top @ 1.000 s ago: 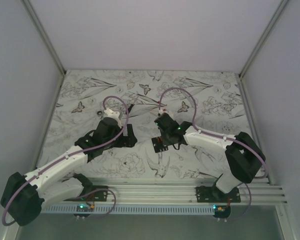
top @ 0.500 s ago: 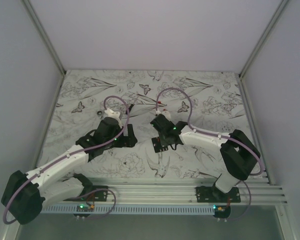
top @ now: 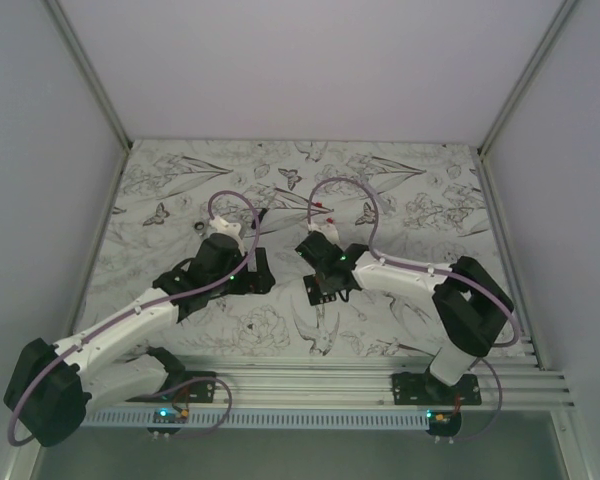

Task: Snap on the fuse box
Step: Install the fuse at the fuse box base.

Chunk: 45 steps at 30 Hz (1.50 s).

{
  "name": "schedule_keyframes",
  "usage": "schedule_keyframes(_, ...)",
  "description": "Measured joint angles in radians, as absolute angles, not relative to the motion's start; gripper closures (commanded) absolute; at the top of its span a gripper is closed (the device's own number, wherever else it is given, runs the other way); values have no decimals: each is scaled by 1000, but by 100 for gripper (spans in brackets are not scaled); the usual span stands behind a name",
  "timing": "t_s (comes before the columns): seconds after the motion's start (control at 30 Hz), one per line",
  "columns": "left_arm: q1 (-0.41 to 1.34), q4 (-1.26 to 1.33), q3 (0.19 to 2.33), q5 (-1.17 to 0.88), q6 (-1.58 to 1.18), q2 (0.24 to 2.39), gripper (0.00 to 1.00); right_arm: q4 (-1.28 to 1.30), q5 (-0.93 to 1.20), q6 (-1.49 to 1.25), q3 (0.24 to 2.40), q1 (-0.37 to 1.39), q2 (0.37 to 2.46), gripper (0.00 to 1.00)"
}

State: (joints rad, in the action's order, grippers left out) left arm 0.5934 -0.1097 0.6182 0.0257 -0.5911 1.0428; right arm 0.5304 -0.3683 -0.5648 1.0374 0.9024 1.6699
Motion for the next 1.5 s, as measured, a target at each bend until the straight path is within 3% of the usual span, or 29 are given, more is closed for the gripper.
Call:
schedule_keyframes(0.87,593,-110,620,25,-614,1064,0,521,-448,-560,1073,939,1741,100)
schedule_keyframes(1.2,593,-110,624,25,-620,1068,0,337,-366,-567,914,898,1644,100)
schedule_keyframes(1.5,593,-110,624,25,-630,1068,0,316,-365,-560,950,893,1667,98)
